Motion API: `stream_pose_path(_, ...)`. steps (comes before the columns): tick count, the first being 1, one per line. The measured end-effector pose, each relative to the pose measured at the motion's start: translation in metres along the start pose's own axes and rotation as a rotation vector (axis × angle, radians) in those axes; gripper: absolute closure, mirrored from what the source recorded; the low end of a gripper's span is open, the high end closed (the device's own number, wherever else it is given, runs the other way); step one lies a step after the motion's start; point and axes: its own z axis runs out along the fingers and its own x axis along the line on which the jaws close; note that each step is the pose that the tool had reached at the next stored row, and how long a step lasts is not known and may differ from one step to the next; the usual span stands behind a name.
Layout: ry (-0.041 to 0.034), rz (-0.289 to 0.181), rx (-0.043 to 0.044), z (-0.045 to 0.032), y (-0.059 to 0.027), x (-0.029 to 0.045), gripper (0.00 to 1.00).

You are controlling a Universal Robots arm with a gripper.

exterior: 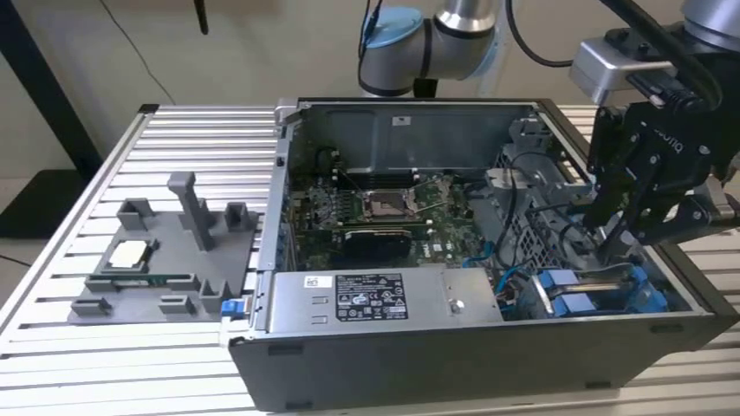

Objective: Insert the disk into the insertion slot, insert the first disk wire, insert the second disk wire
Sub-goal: 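Insert the disk into the insertion slot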

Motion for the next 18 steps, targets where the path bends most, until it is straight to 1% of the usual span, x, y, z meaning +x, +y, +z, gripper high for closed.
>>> stream_pose_path(2,-0.0002,0.000,0.0000,-0.0025,0.0005,-0.0008,0.60)
stream_pose_path(5,0.0000,0.000,0.0000,-0.0036,0.0024,-0.0045,0.60)
stream_pose_path(7,0.0001,0.000,0.0000,-0.0065,0.0030,-0.0060,0.60)
stream_pose_path(12,-0.0013,0.000,0.0001,-0.0095,0.0050,-0.0105,0.60)
stream_pose_path(13,-0.0032,0.000,0.0003,-0.0097,0.0053,-0.0112,0.60)
stream_pose_path(15,-0.0136,0.000,0.0014,-0.0092,0.0054,-0.0121,0.60)
stream_pose_path(18,-0.0264,0.001,0.0024,-0.0065,0.0056,-0.0135,0.60)
